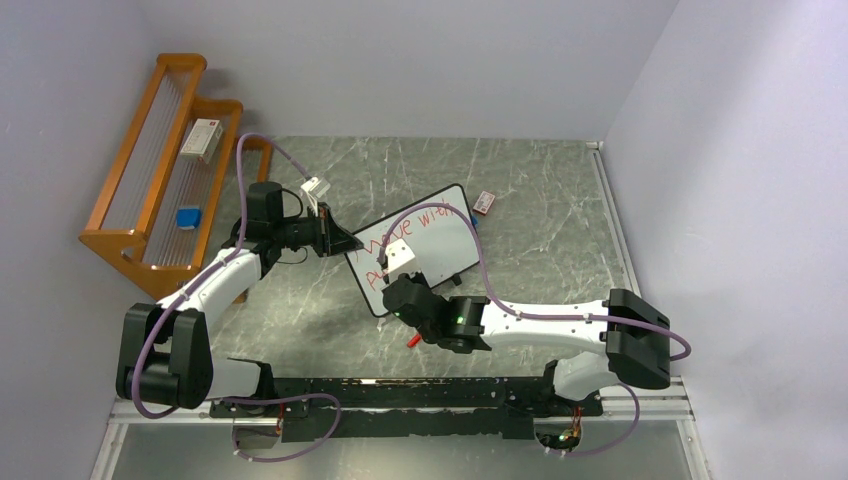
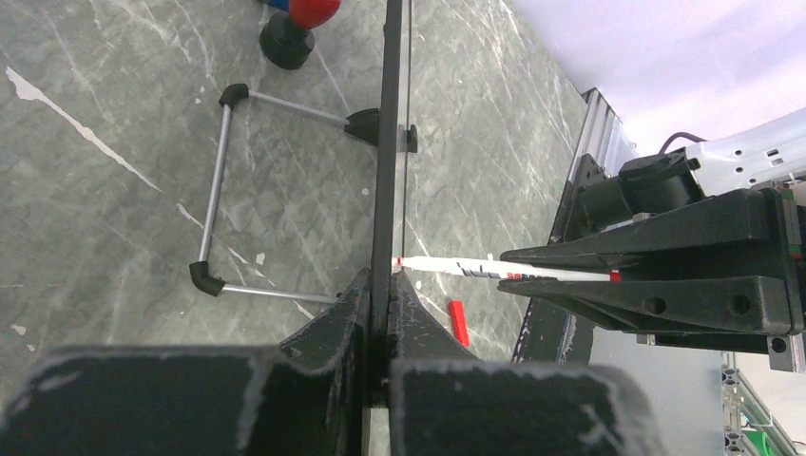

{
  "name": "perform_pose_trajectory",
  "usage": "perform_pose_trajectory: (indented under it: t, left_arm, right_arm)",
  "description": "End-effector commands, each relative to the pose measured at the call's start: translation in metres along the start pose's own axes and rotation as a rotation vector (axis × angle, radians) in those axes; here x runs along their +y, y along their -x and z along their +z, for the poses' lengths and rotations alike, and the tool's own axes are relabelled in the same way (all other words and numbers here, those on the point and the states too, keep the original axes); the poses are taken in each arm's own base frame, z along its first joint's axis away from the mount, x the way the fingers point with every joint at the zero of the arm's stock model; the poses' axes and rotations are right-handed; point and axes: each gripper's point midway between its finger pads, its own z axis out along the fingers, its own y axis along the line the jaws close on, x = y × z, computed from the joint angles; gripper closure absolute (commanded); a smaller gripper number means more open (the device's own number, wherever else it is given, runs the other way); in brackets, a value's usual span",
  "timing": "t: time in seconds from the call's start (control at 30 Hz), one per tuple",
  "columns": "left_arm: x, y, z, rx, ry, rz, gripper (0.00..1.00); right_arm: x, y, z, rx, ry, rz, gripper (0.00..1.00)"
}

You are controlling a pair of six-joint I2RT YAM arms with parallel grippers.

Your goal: Write a sentence on the whiteboard

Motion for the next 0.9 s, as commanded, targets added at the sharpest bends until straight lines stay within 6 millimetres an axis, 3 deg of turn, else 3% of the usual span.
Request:
perform_pose_trajectory:
  t: [0.0, 0.5, 0.87]
  left_arm:
    - [0.015, -0.023, 0.000, 0.060, 0.063, -0.077, 0.95]
    - [0.016, -0.023, 0.001, 0.061, 0.064, -0.078, 0.95]
    - [0.015, -0.024, 0.001, 0.062, 0.060, -0.081, 0.95]
  right_arm:
    - [-0.003, -0.011, 0.000, 0.026, -0.005, 0.004, 1.00]
    - [0.000, -0.014, -0.004, 0.035, 0.007, 0.005, 1.00]
    - [0.000, -0.003, -0.001, -0.006, -0.006, 0.014, 1.00]
